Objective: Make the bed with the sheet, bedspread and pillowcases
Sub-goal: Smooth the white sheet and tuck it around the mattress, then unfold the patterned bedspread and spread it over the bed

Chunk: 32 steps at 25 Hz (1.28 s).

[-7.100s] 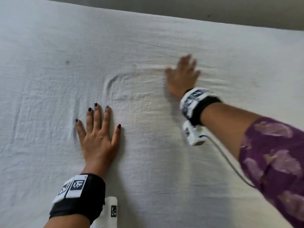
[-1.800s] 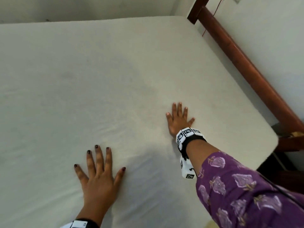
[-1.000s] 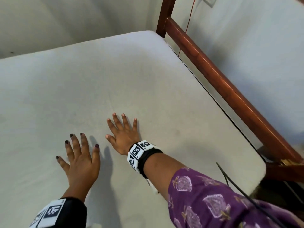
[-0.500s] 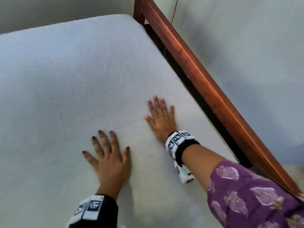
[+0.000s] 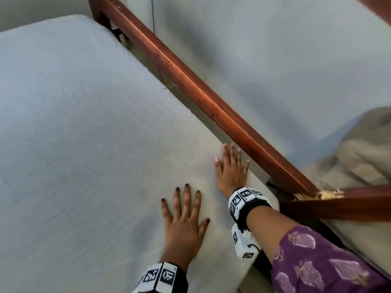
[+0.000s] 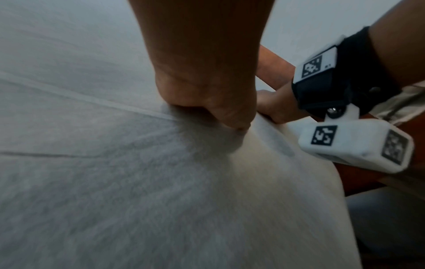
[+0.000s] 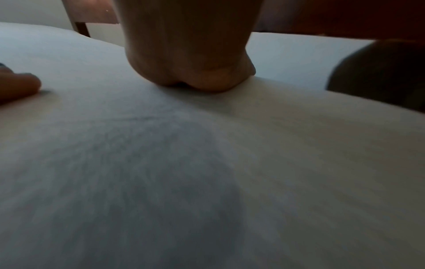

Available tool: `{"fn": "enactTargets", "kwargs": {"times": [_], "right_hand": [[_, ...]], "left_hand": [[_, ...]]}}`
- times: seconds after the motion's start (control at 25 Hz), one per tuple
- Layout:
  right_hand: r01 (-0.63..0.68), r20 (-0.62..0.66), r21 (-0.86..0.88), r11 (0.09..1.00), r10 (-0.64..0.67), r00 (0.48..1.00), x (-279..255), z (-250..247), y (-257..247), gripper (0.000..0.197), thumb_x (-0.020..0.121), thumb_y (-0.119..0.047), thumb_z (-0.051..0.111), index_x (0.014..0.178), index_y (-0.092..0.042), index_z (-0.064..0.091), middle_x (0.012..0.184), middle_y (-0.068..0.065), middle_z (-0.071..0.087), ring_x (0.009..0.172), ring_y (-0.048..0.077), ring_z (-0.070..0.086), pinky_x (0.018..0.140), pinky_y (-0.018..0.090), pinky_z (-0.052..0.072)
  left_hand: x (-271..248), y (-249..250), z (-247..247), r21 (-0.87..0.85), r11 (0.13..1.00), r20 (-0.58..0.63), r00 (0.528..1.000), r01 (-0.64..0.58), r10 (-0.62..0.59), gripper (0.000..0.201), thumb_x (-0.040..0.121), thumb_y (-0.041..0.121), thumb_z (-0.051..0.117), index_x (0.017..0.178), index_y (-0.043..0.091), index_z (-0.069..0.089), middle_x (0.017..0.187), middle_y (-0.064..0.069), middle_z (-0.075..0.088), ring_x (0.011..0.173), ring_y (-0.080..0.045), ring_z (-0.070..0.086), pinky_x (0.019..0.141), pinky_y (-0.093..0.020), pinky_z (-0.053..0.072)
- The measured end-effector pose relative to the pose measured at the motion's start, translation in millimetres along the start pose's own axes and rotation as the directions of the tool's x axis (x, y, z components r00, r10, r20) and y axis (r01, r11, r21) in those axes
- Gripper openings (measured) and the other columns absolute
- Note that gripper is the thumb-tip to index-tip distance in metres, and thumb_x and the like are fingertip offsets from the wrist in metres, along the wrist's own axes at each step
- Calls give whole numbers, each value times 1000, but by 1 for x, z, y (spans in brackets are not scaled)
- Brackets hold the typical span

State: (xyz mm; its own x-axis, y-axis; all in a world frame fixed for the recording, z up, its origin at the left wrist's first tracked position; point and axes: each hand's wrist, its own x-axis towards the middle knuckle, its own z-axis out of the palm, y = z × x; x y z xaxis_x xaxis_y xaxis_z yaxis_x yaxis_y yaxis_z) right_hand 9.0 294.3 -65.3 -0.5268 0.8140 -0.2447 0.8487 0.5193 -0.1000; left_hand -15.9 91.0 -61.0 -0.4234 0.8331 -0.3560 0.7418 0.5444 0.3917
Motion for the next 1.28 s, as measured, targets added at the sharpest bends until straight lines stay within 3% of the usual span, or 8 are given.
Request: {"fn": "enactTargets", "kwargs": {"times": [0.16,0.24,0.36,0.56,0.76,0.96,1.12,1.28], "right_hand": [[-168,99,19,986,166,981,-59,-7,43,59,101,-47,14,153,-23,-1,161,0,-9,148,22,-8,116,54,-2],[-290,182,96,952,270,946,-96,-25,51,61,102,-46,18,153,-19,-1,161,0,-10,148,24,-7,116,55,1],[-368,264,225,902,307,914,-149,-66,35,61,102,-46,21,153,-19,3,161,-2,-7,148,23,-4,116,54,2],[-257,154,518,816,207,966,-225,-182,24,58,102,-45,24,153,-18,15,161,0,2,148,20,1,118,48,4],[-261,102,756,600,285,953,-269,-262,82,51,100,-38,38,143,-12,36,152,11,30,139,26,31,114,38,24],[-122,-89,819,561,334,938,-310,-345,171,39,99,-27,46,134,-9,47,133,12,51,122,26,49,94,26,36],[-63,-233,824,563,438,869,-331,-396,266,38,95,-18,54,130,-6,50,131,11,51,124,25,46,99,26,34],[-199,-302,796,572,659,689,-340,-427,367,45,87,-18,60,129,-6,50,137,16,45,128,32,40,107,43,32]], "left_hand": [[-26,18,-5,17,997,149,986,-80,76,78,91,67,2,154,21,9,162,-8,3,148,-32,5,116,-56,3],[-47,31,-21,-5,995,196,975,-102,101,92,65,75,-28,143,26,-29,150,2,-34,148,-24,-17,116,-46,-13],[-80,52,-74,-46,995,186,978,-83,91,118,40,81,-42,142,23,-30,142,6,-39,147,-18,-18,117,-43,-10],[-133,140,-166,-51,984,114,978,-172,177,124,49,87,-24,154,26,2,160,2,-14,150,-17,-4,119,-40,1],[-170,225,-205,-369,905,-26,976,-212,218,53,100,45,33,147,20,38,158,-4,25,146,-18,21,117,-35,16],[-184,321,-225,-402,860,-31,944,-314,330,41,100,26,46,139,15,48,145,-5,45,130,-19,44,101,-23,31],[-182,407,-226,-277,883,80,906,-380,415,46,99,30,47,142,14,43,146,-7,42,130,-22,44,106,-29,33],[-183,486,-223,-159,897,191,879,-411,437,50,100,31,46,144,11,39,149,-10,38,135,-25,38,107,-29,29]]}}
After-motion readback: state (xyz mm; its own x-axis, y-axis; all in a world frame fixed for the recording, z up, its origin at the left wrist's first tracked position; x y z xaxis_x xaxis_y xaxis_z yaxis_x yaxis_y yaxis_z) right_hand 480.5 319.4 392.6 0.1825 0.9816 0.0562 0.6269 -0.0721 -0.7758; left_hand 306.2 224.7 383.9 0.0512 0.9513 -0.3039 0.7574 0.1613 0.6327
